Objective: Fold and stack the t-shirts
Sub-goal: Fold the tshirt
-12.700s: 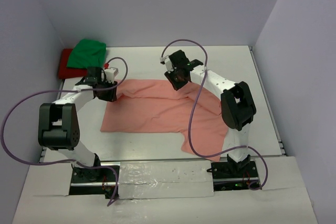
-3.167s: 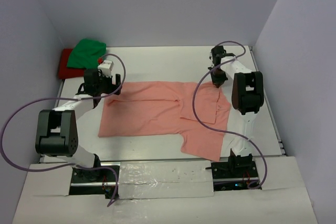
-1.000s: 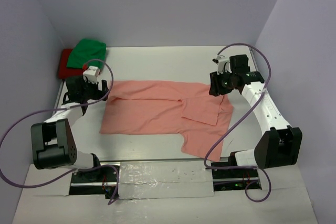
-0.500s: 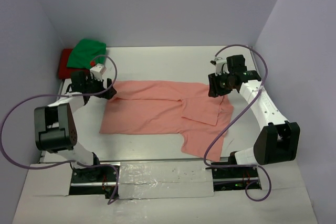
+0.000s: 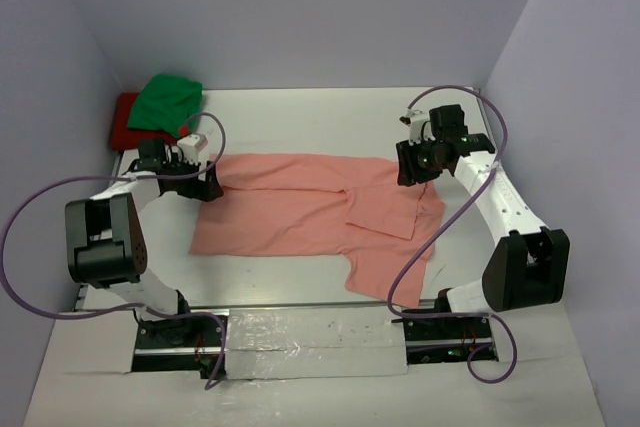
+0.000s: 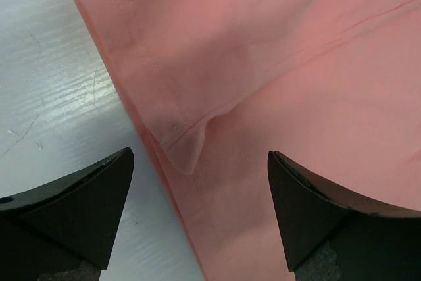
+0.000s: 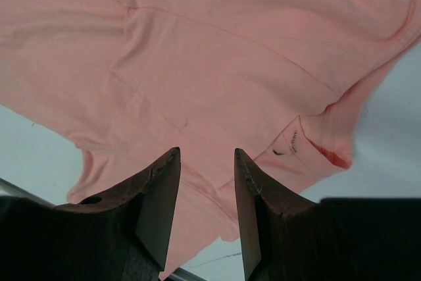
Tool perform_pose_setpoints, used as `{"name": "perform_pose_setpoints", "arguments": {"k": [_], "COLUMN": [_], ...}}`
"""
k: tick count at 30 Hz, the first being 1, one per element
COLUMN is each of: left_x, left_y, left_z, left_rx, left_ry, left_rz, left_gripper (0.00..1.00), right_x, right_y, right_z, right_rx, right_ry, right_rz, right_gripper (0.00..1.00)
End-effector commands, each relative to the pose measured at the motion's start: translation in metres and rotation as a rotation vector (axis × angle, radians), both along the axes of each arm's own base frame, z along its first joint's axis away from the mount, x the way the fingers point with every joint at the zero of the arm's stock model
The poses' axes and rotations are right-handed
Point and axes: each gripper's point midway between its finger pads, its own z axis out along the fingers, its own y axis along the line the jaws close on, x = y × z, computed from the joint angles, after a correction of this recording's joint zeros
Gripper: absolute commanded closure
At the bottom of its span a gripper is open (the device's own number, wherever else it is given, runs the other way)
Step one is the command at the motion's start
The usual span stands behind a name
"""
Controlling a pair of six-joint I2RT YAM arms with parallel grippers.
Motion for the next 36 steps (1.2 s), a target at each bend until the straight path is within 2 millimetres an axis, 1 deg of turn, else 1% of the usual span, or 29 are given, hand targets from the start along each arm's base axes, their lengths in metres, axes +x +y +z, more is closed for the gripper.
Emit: {"name": "perform_pose_setpoints", "arguments": {"k": [1,3,5,6,8,9,10,11,12,13,14,15,17,18,21,24,26,28,29,30,32,33,35,36], "left_x": [0.001,0.006,0.006,0.010,0.010,0.013,0.014,0.015,0.017,0.017,0.017,0.017,0.017,0.018,0.016,0.015,0.014,0.013,0.012,0.012,0.014,0.014,0.017,0.018], "left_y": [-0.003,-0.002,-0.004,-0.004,-0.006,-0.008,-0.008,-0.009,-0.009,-0.009,-0.008,-0.008,-0.006,-0.005,-0.005,-0.005,-0.005,-0.005,-0.004,-0.004,-0.002,0.000,0.002,0.002], "left_z": [0.021,0.028,0.029,0.033,0.033,0.035,0.036,0.029,0.030,0.026,0.019,0.016,0.006,0.005,-0.003,-0.008,-0.009,-0.009,-0.010,-0.010,-0.009,-0.010,-0.008,-0.008], "left_rx": [-0.003,0.001,-0.013,-0.015,-0.035,-0.044,-0.051,-0.056,-0.062,-0.062,-0.062,-0.063,-0.056,-0.054,-0.051,-0.049,-0.047,-0.044,-0.042,-0.039,-0.027,-0.018,-0.010,-0.005], "left_ry": [-0.051,-0.094,-0.109,-0.135,-0.143,-0.156,-0.153,-0.125,-0.102,-0.082,-0.044,-0.033,-0.002,0.001,0.032,0.049,0.049,0.048,0.050,0.049,0.042,0.040,0.028,0.024], "left_rz": [-0.028,-0.020,-0.012,-0.012,-0.003,-0.009,-0.009,-0.009,-0.012,-0.012,-0.012,-0.013,-0.008,-0.005,-0.007,-0.008,-0.013,-0.016,-0.016,-0.017,-0.014,-0.007,-0.002,0.001], "left_gripper": [0.08,0.08,0.09,0.09,0.12,0.19,0.22,0.28,0.37,0.37,0.34,0.33,0.31,0.29,0.27,0.28,0.30,0.40,0.47,0.63,0.76,0.86,0.90,0.91], "right_x": [0.002,0.002,0.002,0.002,0.002,0.002,0.002,0.002,0.003,0.002,0.002,0.002,0.002,0.002,0.002,0.002,0.003,0.003,0.003,0.003,0.003,0.003,0.003,0.003], "right_y": [0.003,0.003,0.004,0.003,0.003,0.003,0.003,0.003,0.003,0.003,0.003,0.003,0.002,0.003,0.002,0.001,0.001,0.001,0.001,0.001,0.001,0.001,0.002,0.001], "right_z": [0.005,0.005,0.005,0.005,0.005,0.005,0.004,0.005,0.005,0.005,0.005,0.005,0.006,0.006,0.006,0.004,0.004,0.004,0.004,0.004,0.004,0.003,0.004,0.004], "right_rx": [-0.006,-0.010,-0.011,-0.012,-0.012,-0.013,-0.015,-0.016,-0.016,-0.015,-0.015,-0.016,-0.016,-0.016,-0.016,-0.023,-0.025,-0.026,-0.026,-0.027,-0.025,-0.024,-0.023,-0.024], "right_ry": [-0.010,-0.009,-0.009,-0.009,-0.011,-0.010,-0.009,-0.011,-0.013,-0.011,-0.012,-0.011,-0.015,-0.016,-0.015,-0.011,-0.012,-0.011,-0.012,-0.011,-0.010,-0.009,-0.012,-0.012], "right_rz": [0.010,0.010,0.013,0.010,0.010,0.013,0.010,0.009,0.009,0.008,0.008,0.009,0.009,0.011,0.009,0.007,0.004,0.005,0.003,0.004,0.003,0.003,0.005,0.005], "right_gripper": [0.54,0.54,0.54,0.54,0.55,0.54,0.55,0.55,0.54,0.55,0.55,0.54,0.55,0.54,0.55,0.54,0.55,0.55,0.55,0.55,0.55,0.55,0.55,0.55]}}
